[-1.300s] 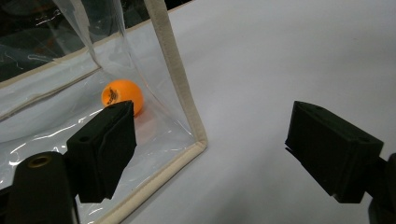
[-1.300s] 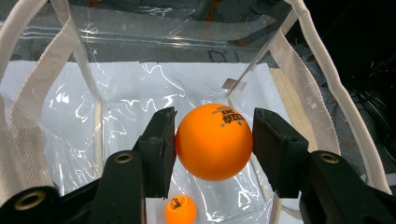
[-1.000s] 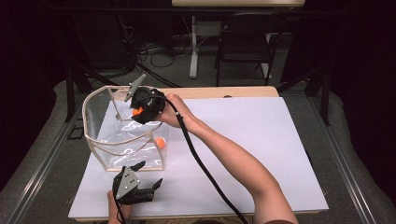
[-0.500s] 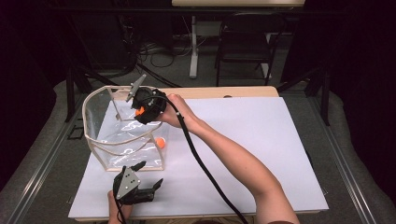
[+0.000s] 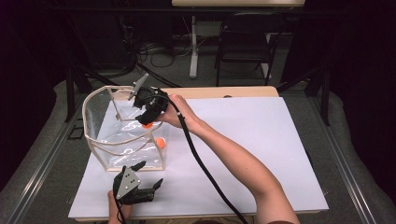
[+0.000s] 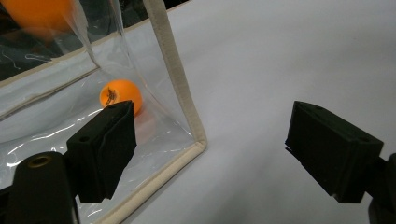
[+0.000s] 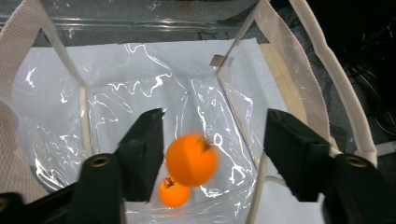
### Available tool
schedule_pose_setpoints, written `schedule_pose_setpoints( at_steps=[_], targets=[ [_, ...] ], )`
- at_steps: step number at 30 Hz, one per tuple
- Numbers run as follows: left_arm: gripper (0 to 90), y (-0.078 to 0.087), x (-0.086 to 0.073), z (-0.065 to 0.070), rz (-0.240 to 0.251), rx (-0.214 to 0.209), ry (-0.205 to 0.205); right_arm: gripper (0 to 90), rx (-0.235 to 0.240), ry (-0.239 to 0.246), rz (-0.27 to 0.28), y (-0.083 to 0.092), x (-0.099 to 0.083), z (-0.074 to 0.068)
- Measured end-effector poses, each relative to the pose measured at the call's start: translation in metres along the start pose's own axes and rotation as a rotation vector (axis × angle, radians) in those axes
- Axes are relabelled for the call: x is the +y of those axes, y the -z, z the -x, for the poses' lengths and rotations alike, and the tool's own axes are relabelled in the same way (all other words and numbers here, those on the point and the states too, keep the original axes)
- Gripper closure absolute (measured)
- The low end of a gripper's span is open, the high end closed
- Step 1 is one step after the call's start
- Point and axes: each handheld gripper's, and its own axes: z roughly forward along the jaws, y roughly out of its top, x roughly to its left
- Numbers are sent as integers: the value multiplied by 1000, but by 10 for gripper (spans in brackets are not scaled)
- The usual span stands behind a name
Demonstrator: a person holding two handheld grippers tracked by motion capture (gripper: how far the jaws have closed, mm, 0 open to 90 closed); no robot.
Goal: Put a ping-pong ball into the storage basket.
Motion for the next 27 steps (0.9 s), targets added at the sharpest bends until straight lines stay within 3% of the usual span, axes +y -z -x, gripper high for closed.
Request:
schedule_pose_setpoints(
  at_steps=[3, 10, 14, 19, 27],
  targets=[
    [160, 0, 0, 0, 1, 0, 0, 194, 7, -33, 25, 4, -3, 4],
    [160, 0, 0, 0, 2, 0, 0, 84, 74, -103, 108, 21, -10, 15],
    [160, 0, 1, 1, 5, -1, 1, 51, 102, -136, 146, 30, -16, 20],
    [160, 1, 0, 1, 5, 5, 4, 26, 113, -144, 169, 43, -27, 20],
    [160, 0, 0, 1, 1, 0, 5, 5, 100, -177, 192, 64, -56, 29]
  ],
)
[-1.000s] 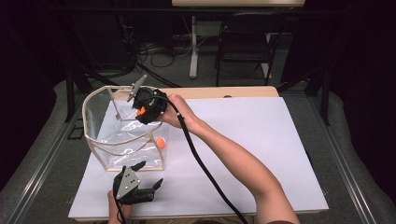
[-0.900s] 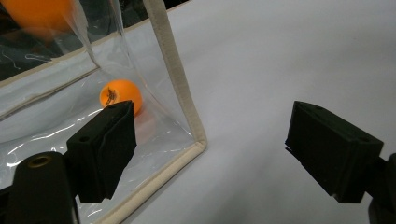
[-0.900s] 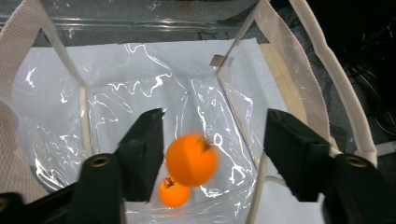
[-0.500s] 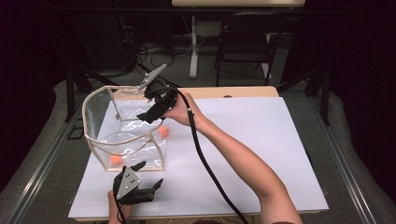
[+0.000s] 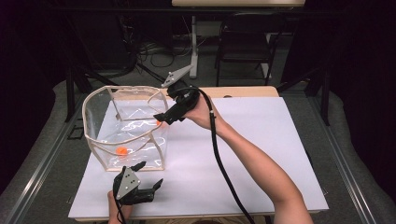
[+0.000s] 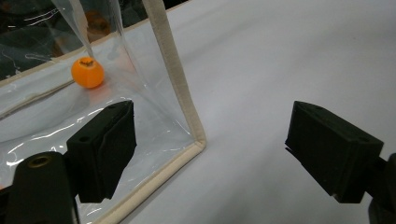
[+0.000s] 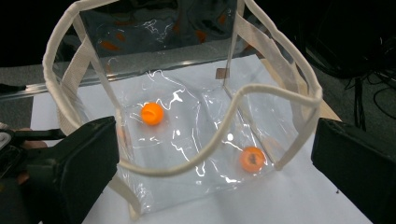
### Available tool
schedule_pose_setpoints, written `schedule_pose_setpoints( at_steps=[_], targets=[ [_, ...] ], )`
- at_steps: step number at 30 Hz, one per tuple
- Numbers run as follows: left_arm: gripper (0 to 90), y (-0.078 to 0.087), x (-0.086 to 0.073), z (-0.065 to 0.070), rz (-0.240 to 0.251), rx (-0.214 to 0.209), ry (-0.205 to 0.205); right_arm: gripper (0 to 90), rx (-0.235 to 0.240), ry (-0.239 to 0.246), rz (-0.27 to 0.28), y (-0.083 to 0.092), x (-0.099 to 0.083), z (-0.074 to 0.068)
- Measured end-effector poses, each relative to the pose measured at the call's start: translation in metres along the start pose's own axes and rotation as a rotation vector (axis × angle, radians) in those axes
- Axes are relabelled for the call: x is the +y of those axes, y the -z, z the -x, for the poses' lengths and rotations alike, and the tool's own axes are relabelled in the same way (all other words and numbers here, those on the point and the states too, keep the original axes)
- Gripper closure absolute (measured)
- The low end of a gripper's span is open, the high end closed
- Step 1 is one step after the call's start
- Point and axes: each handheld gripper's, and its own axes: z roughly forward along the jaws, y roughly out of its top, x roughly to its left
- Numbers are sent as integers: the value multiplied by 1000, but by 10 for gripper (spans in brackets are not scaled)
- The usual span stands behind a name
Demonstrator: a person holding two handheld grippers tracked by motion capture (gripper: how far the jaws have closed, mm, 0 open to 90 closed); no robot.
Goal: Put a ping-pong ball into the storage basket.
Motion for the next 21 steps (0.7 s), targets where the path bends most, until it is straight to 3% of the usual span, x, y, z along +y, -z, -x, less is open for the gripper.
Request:
schedule_pose_setpoints(
  at_steps=[10, 21],
  targets=[
    [160, 1, -1, 0, 5, 7, 7, 2, -45, -33, 29, 30, -29, 13],
    [160, 0, 0, -1, 1, 3, 5, 1, -83, -52, 4, 47, -58, 21]
  ],
)
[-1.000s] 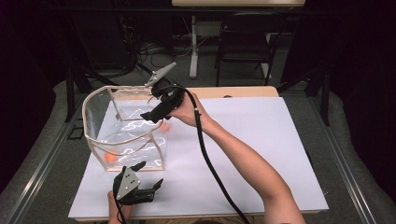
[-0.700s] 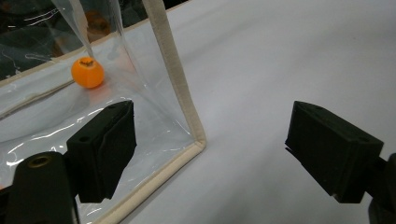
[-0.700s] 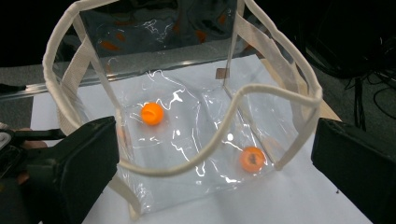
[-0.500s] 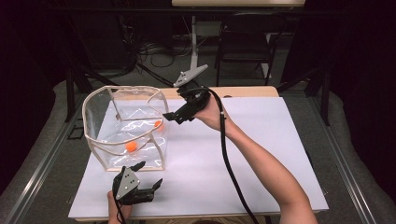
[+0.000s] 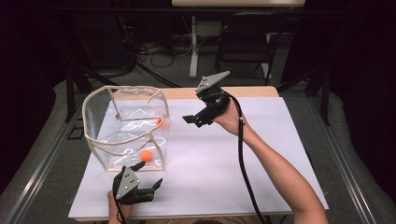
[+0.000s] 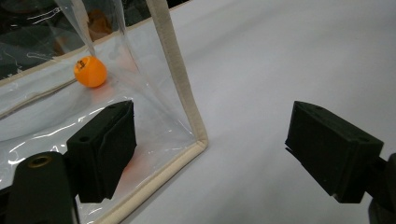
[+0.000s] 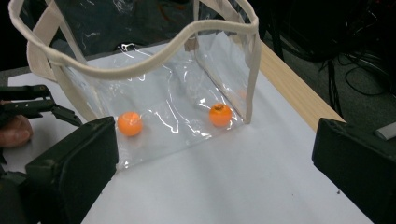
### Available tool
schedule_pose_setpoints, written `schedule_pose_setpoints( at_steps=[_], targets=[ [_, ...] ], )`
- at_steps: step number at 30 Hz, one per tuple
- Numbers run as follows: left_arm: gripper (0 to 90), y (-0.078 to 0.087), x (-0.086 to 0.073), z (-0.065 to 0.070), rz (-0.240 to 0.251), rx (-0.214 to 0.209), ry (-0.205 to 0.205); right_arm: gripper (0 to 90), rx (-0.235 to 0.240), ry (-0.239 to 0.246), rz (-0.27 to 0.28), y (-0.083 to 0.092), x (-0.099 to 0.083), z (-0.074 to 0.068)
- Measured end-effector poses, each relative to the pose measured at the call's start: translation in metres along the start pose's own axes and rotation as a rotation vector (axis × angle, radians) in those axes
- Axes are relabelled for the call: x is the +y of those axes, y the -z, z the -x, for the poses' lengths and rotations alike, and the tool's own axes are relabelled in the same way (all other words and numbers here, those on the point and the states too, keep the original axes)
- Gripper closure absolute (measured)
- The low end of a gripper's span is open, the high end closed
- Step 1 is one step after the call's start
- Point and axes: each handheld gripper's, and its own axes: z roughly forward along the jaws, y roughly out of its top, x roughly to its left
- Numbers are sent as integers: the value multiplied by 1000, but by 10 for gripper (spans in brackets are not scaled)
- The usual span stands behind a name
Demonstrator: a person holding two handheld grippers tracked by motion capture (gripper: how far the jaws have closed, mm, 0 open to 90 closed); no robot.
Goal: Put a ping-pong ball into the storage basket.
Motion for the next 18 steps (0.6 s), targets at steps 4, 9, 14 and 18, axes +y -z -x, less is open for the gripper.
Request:
schedule_pose_setpoints(
  at_steps=[4, 9, 14, 18],
  targets=[
    [160, 0, 0, 0, 1, 1, 0, 1, -10, -7, -2, 4, -9, 2],
    [160, 1, 0, 0, 5, 6, 2, 0, -21, -13, -15, 7, -21, 5],
    [160, 1, 0, 0, 3, 9, 5, 0, -28, -21, -17, 11, -32, 6],
    [160, 0, 0, 0, 2, 6, 4, 0, -35, -25, -22, 14, -40, 7]
  ],
)
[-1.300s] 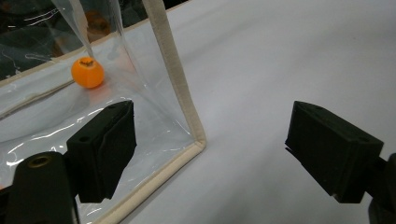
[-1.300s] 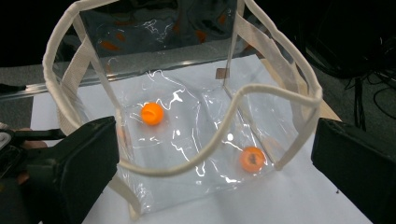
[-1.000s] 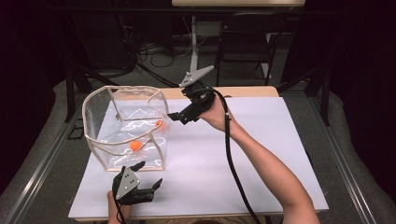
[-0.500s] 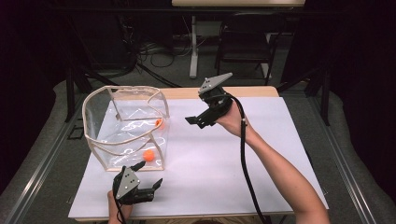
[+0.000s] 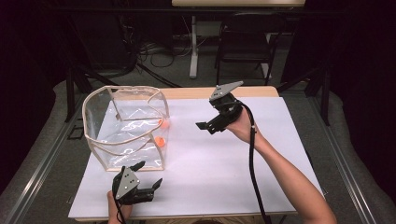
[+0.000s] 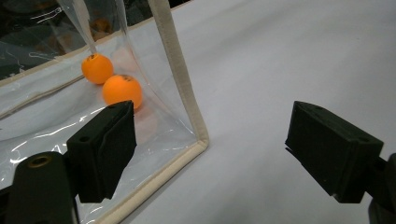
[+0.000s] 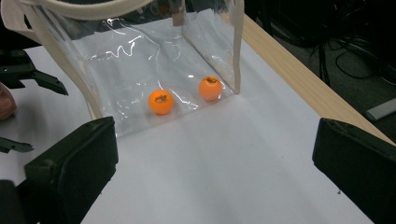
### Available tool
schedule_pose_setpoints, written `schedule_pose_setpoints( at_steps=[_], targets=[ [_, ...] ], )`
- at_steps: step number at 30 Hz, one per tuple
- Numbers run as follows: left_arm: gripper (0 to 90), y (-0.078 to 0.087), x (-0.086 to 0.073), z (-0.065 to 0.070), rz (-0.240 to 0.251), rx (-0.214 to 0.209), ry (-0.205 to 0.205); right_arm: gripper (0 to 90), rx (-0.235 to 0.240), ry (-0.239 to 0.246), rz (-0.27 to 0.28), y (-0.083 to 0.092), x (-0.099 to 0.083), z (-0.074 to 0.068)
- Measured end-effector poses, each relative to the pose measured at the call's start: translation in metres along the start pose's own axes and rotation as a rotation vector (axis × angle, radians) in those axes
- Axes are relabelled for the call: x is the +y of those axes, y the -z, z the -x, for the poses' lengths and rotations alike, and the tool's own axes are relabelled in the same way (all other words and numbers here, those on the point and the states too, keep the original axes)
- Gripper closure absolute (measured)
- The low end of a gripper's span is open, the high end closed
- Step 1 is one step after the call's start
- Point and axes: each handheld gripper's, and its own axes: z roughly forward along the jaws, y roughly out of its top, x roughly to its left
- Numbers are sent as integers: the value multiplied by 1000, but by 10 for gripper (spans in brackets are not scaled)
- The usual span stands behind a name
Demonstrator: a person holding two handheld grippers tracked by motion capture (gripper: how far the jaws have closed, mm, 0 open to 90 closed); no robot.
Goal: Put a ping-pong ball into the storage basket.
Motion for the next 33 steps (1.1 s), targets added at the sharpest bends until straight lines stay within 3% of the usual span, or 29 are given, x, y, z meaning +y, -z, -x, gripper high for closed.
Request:
schedule_pose_setpoints(
  at_steps=[14, 33],
  targets=[
    [160, 0, 0, 0, 3, 1, -1, 0, -15, -25, -13, 3, -33, 3],
    [160, 0, 1, 0, -3, -5, -7, 0, -37, -47, -44, 10, -79, -3]
  ],
)
